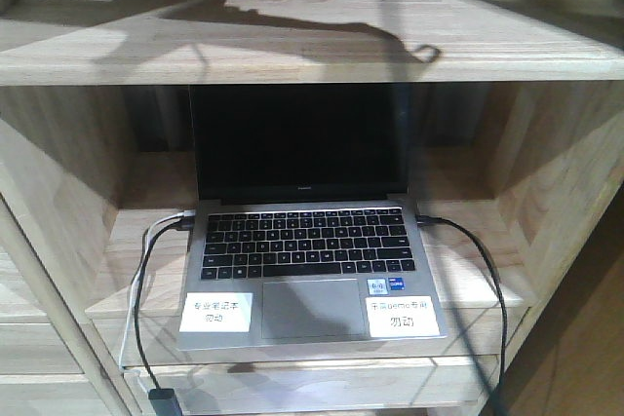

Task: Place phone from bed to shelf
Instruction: 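Lower the phone onto the upper shelf and open the right gripper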

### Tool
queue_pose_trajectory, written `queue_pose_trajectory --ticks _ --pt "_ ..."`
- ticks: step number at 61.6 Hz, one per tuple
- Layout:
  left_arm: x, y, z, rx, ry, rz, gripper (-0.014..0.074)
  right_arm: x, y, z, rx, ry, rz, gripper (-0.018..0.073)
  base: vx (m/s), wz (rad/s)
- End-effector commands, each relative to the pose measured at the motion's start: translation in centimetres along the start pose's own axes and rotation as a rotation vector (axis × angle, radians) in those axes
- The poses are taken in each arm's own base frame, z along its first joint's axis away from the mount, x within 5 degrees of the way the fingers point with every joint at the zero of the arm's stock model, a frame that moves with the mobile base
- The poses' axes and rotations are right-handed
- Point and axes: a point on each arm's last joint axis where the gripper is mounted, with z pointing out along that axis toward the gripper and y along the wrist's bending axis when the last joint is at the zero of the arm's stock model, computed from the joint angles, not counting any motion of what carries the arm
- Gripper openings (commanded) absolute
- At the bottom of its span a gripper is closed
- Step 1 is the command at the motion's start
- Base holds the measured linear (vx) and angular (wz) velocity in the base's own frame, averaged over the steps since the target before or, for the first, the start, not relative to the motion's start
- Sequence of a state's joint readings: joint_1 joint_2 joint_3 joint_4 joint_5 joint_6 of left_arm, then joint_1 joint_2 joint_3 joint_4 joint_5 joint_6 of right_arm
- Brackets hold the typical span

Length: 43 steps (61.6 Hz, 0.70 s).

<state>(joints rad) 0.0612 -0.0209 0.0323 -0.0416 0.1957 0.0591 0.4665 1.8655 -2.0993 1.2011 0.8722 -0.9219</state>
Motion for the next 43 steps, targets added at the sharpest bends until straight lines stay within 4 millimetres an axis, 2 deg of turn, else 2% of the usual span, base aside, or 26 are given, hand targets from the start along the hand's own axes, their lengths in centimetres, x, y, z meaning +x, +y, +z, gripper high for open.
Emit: queue_pose_trajectory --ticks 1,20,33,43 --pt "-0.4 0.0 0.0 -0.004 -0.068 -0.01 0.0001 -2.2 0.4 -0.6 0.053 -0.134 -0.003 -0.0002 0.0 0.0" --pt "-0.4 0.0 0.0 -0.004 -0.068 -0.01 0.0001 0.4 -3.0 1.6 0.136 -0.119 0.014 -0.0002 0.0 0.0" --pt "-0.4 0.0 0.0 -0.004 -0.068 -0.01 0.0001 1.6 -4.0 2.4 0.145 -0.099 0.03 -0.0001 0.0 0.0" --pt "-0.4 0.0 0.0 -0.004 -0.068 -0.01 0.0001 1.7 -4.2 2.5 0.15 -0.098 0.025 0.0006 0.0 0.0"
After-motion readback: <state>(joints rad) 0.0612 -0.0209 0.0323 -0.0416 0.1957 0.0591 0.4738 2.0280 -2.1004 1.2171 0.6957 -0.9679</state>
